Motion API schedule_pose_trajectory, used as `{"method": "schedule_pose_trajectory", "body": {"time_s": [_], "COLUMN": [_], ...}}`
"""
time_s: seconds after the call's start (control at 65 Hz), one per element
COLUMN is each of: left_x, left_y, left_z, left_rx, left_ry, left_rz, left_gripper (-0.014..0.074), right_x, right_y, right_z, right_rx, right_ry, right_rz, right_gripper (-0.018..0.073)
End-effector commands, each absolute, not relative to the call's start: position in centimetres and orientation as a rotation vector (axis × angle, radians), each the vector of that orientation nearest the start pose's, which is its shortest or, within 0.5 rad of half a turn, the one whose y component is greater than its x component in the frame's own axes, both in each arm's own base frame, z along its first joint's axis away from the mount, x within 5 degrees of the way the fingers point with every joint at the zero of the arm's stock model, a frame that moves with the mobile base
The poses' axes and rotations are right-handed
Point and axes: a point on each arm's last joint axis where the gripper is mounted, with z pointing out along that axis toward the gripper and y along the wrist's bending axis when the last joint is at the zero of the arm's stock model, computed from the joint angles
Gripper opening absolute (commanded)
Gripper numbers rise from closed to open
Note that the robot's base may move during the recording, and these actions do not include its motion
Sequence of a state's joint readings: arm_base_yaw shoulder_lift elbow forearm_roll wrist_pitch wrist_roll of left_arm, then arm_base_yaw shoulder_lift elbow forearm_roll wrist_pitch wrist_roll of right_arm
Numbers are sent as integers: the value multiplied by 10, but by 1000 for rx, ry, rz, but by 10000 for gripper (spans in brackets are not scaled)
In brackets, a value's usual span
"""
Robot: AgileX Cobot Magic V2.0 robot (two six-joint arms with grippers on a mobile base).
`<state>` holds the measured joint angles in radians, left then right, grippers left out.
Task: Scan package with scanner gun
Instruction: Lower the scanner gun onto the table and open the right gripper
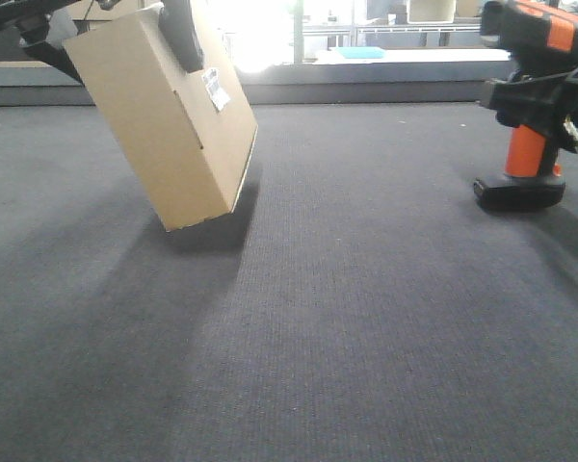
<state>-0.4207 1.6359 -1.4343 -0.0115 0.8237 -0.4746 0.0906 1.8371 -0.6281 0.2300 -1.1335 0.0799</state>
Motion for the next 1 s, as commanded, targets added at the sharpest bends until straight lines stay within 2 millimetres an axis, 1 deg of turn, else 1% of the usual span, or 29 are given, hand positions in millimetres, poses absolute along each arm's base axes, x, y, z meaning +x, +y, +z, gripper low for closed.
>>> {"method": "schedule_pose_trajectory", "body": {"time_s": [0.0, 0.215, 0.538, 0.754, 0.831, 0.985], "left_x": [330, 330, 330, 330, 330, 330], "left_y": [-151, -151, -151, -151, -151, -151], "left_z": [327, 327, 327, 327, 327, 327], "left_rx": [-63, -63, -63, -63, -63, -63], "left_ry": [2514, 2514, 2514, 2514, 2514, 2514], "left_rz": [-394, -394, -394, -394, -394, -394], "left_gripper": [130, 130, 130, 130, 130, 130], "right_x": [331, 331, 334, 334, 334, 334], "right_y": [13, 13, 13, 13, 13, 13], "right_z": [181, 180, 163, 163, 164, 164], "right_rx": [191, 194, 193, 193, 193, 193], "right_ry": [1452, 1454, 1505, 1505, 1503, 1501], "right_rz": [68, 67, 59, 59, 59, 60], "right_gripper": [183, 183, 183, 188, 228, 363]}}
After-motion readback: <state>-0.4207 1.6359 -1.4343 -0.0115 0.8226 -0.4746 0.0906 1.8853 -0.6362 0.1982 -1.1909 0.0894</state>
